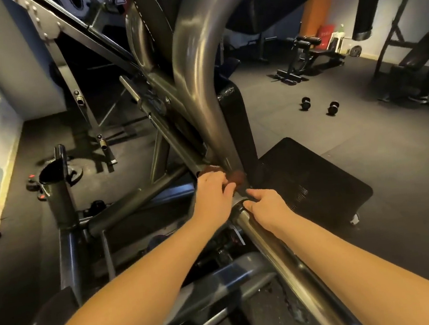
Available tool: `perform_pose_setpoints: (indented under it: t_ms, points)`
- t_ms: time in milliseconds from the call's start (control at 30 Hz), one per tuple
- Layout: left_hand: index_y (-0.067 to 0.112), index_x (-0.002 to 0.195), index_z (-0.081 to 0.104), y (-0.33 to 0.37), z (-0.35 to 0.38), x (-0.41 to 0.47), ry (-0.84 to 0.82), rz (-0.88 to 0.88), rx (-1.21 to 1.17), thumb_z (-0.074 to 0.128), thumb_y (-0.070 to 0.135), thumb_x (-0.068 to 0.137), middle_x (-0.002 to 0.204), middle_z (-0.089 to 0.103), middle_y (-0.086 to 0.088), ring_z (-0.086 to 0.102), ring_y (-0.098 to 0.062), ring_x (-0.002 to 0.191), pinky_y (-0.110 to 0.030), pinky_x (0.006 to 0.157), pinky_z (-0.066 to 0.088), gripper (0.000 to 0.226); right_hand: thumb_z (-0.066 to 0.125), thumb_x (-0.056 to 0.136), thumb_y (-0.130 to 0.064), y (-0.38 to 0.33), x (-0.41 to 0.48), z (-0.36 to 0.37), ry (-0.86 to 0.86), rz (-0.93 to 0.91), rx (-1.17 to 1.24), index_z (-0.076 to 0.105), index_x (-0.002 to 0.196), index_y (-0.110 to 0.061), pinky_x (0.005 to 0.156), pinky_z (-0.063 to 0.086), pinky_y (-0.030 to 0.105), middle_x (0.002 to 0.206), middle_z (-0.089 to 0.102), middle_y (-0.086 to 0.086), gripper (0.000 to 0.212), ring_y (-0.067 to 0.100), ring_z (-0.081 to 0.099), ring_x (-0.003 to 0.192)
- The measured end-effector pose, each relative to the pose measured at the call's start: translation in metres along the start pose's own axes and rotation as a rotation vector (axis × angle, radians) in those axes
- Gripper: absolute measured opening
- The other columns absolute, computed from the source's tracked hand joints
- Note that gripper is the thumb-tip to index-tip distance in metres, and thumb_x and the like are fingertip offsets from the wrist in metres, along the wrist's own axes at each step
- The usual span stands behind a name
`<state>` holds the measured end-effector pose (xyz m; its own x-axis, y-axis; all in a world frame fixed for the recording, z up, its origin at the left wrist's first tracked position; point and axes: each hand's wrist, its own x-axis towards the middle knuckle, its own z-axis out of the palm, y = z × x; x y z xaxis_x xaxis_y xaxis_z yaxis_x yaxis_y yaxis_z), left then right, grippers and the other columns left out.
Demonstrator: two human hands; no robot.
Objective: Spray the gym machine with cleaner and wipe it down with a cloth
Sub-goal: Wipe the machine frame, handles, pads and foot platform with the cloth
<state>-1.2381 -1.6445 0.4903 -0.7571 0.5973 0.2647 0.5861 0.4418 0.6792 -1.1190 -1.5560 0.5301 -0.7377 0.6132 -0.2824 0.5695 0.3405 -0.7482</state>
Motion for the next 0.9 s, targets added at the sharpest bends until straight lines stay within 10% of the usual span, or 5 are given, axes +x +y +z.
perform_pose_setpoints:
  t_ms: [567,900]
  points:
    - [0.021,0.113,0.056,0.019,0.004,0.017,0.042,-0.841,-0.670,0.080,0.028,0.089,0.113,0.067,-0.010,0.066,-0.033,0.103,-0.056,0.094,0.057,0.035,0.058,0.102,-0.017,0.002,0.018,-0.003,-0.059,-0.014,-0.021,0.066,0.139,-0.025,0.110,0.049,0.039,0.139,0.065,-0.001,0.039,0.020,0.059,0.124]
    - [0.021,0.104,0.053,-0.016,0.005,0.088,0.185,-0.584,-0.331,0.071,0.030,0.095,0.160,0.024,-0.007,0.024,-0.035,0.142,-0.048,0.114,0.028,0.022,0.054,0.098,-0.003,-0.037,0.018,-0.004,-0.068,0.053,-0.177,0.052,0.150,-0.015,0.102,0.042,0.027,0.149,0.055,0.006,0.053,0.023,0.054,0.134]
